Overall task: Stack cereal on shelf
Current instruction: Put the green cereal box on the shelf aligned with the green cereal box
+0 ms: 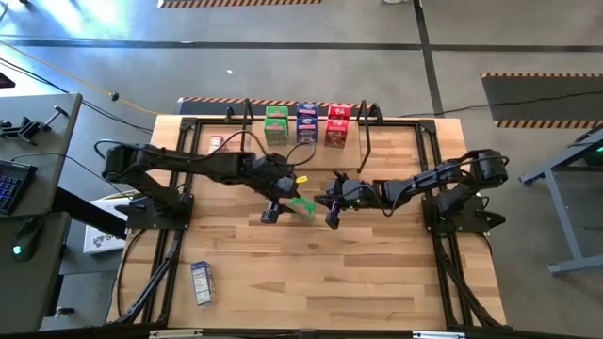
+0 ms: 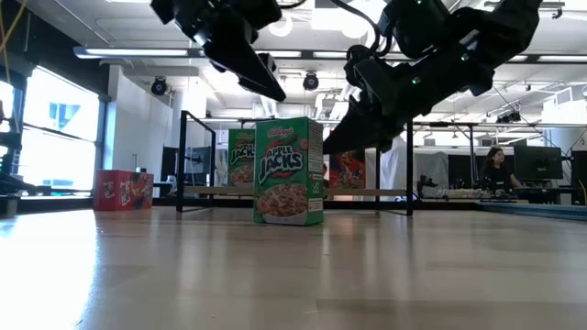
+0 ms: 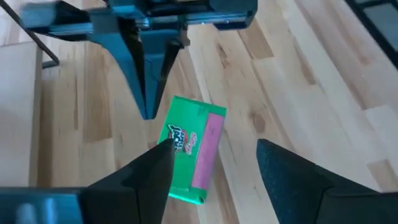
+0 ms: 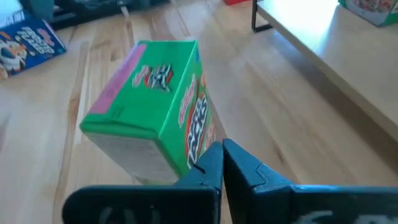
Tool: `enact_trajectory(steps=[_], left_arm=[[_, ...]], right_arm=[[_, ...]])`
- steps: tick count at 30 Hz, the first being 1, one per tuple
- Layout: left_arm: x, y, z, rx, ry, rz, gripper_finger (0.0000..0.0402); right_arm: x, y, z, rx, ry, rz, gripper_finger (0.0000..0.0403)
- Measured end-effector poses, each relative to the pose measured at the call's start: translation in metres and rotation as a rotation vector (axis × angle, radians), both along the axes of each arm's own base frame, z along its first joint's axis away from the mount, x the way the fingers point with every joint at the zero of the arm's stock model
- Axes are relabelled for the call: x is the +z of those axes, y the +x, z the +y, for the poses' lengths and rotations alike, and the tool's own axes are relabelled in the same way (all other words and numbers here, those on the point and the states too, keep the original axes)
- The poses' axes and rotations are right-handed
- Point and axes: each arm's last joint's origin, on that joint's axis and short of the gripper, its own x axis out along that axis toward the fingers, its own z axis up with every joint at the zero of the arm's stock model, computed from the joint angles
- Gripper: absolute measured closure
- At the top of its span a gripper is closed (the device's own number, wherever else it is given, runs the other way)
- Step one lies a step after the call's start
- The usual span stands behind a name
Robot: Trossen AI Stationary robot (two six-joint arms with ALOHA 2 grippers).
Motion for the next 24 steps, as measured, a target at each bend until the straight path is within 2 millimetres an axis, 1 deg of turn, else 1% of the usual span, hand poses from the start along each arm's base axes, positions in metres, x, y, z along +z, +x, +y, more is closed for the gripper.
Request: enact_trajectory(steps=[3, 7, 10, 14, 18, 24], left_arm=[[0.000, 0.011, 0.001, -0.015, 0.019, 0.042, 0.0170], [-0.006, 0.024, 0.001, -0.046, 0.073, 0.125, 0.0159], [-0.010, 0.035, 0.003, -0.046, 0.127, 0.149, 0.0154], [-0.018, 0.044, 0.004, -0.056, 0.158, 0.189, 0.0153], [-0.021, 0.048, 0.003, -0.077, 0.172, 0.196, 0.0153], [-0.023, 0.046, 0.002, -0.117, 0.199, 0.219, 0.0153]], right_arm=[[0.000, 0.000, -0.002, 0.010, -0.007, -0.002, 0.0403], [0.000, 0.000, -0.002, 0.024, -0.017, 0.007, 0.0403], [0.000, 0.000, -0.002, 0.033, -0.022, 0.009, 0.0403], [-0.001, 0.000, -0.001, 0.051, -0.021, 0.014, 0.0403], [-0.001, 0.000, -0.001, 0.059, -0.022, 0.018, 0.0403], [-0.002, -0.001, -0.001, 0.062, -0.028, 0.026, 0.0403]])
